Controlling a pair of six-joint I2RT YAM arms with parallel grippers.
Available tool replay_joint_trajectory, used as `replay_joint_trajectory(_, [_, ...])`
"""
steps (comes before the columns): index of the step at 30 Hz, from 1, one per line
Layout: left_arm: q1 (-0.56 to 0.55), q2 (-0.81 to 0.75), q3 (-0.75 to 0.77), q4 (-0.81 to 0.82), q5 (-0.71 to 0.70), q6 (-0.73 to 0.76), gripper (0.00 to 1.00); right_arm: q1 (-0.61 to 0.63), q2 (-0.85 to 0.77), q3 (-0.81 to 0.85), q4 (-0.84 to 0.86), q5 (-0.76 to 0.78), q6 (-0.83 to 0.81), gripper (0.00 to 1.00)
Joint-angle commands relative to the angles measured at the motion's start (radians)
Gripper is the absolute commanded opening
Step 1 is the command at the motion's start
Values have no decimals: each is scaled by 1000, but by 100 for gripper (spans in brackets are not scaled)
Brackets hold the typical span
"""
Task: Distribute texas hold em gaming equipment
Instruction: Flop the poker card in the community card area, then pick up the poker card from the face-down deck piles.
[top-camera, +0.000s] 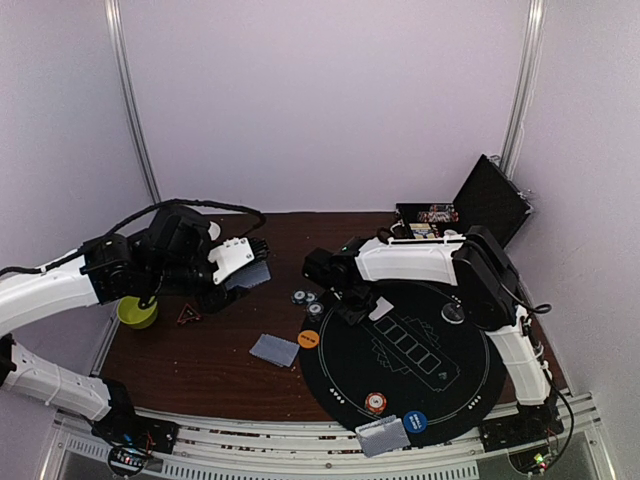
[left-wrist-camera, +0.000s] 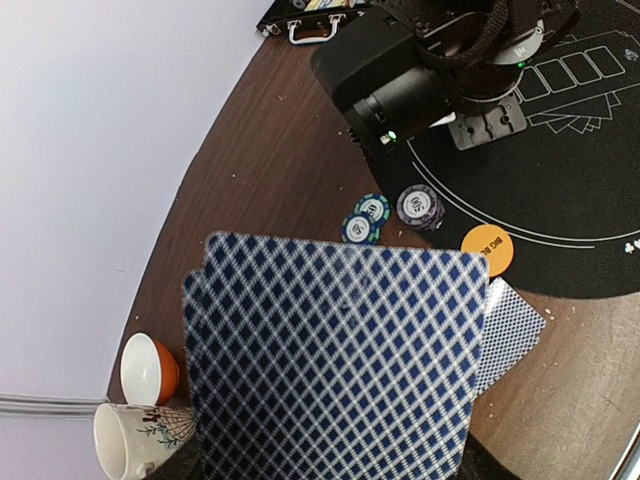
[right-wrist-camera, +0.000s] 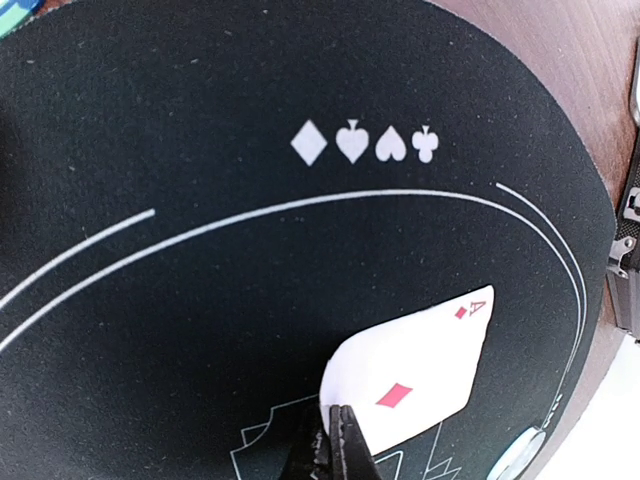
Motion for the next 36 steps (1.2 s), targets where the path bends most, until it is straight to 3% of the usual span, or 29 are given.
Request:
replay_joint_trajectory(1, [1, -23, -10, 46, -15, 11, 61, -5, 29, -14, 4, -65, 37, 0])
replay_joint_trajectory(5, [1, -21, -10, 46, -15, 8, 61, -5, 31, -9, -3, -79, 40, 0])
replay_joint_trajectory(10, [1, -23, -11, 48, -16, 10, 61, -5, -8, -12, 10, -145, 48, 22])
replay_joint_trajectory(18, [1, -19, -9, 49, -20, 15, 61, -5, -141, -43, 77, -340, 13, 31])
replay_joint_trajectory(23, [1, -24, -11, 49, -18, 16, 61, -64, -261, -123, 91, -345, 13, 34])
replay_joint_trajectory(28, [0, -24, -14, 54, -12, 14, 61, -218, -302, -218, 152, -289, 37, 32])
replay_joint_trajectory(36, [1, -26, -16, 53, -18, 14, 61, -295, -114, -109, 105, -119, -44, 12])
